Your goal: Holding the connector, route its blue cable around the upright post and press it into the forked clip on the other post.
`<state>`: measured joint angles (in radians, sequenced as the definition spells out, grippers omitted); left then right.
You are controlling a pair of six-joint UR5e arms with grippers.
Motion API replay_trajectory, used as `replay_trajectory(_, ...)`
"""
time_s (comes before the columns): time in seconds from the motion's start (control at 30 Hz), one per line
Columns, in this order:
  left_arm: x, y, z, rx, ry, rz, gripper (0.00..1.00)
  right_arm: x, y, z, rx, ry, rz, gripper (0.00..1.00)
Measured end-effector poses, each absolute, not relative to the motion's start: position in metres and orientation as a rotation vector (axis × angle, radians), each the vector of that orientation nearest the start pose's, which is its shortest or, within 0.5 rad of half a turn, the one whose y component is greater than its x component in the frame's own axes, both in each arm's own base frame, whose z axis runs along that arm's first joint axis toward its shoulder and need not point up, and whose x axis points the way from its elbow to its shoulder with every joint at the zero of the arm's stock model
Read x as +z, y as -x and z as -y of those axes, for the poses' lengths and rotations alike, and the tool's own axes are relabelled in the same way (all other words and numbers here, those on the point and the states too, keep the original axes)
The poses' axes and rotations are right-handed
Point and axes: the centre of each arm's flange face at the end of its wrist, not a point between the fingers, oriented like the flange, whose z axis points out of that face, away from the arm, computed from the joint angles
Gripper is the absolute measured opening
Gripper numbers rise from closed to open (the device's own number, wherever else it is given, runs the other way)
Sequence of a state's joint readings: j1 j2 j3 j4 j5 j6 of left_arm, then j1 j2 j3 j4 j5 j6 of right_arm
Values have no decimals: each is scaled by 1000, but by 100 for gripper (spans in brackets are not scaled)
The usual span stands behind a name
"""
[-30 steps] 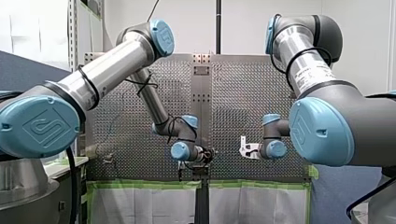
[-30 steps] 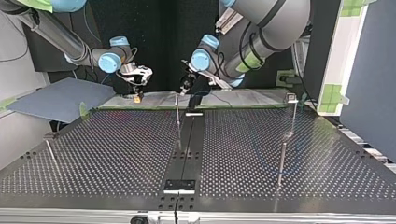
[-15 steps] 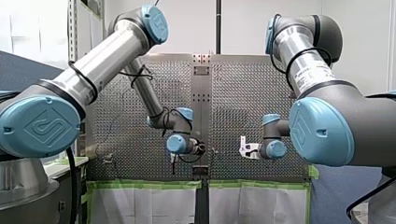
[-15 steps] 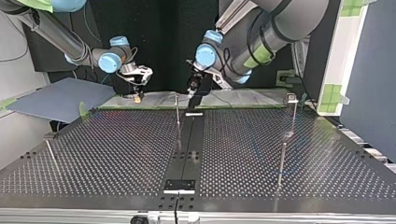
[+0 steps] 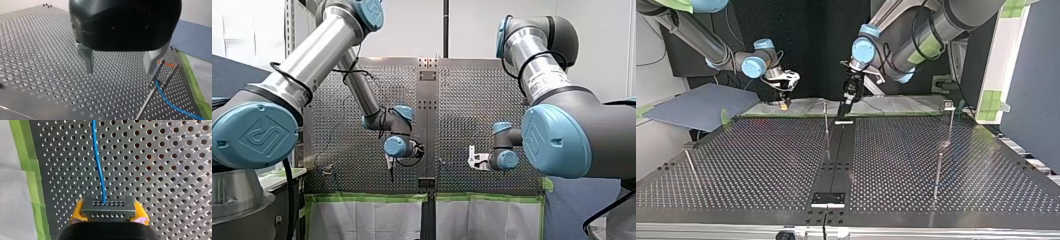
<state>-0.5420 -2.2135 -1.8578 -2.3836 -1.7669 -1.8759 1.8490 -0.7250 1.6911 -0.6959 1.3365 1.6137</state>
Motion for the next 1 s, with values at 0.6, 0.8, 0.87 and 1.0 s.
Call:
replay_trajectory(0.6, 109, -385, 371, -509, -84, -1734, 100, -1, -320, 538, 1450, -1801, 1168, 0)
replay_trajectory(0.8, 119, -369, 360, -510, -82, -1734, 100, -1, -320, 538, 1452, -1800, 1166, 0)
replay_trajectory(0.87, 123, -362, 356, -510, -81, -1732, 100, -1, -320, 539, 1452, -1799, 1165, 0)
replay_trajectory(1.0, 130, -353, 350, -513, -74, -1718, 100, 0, -321, 540, 1453, -1798, 1165, 0)
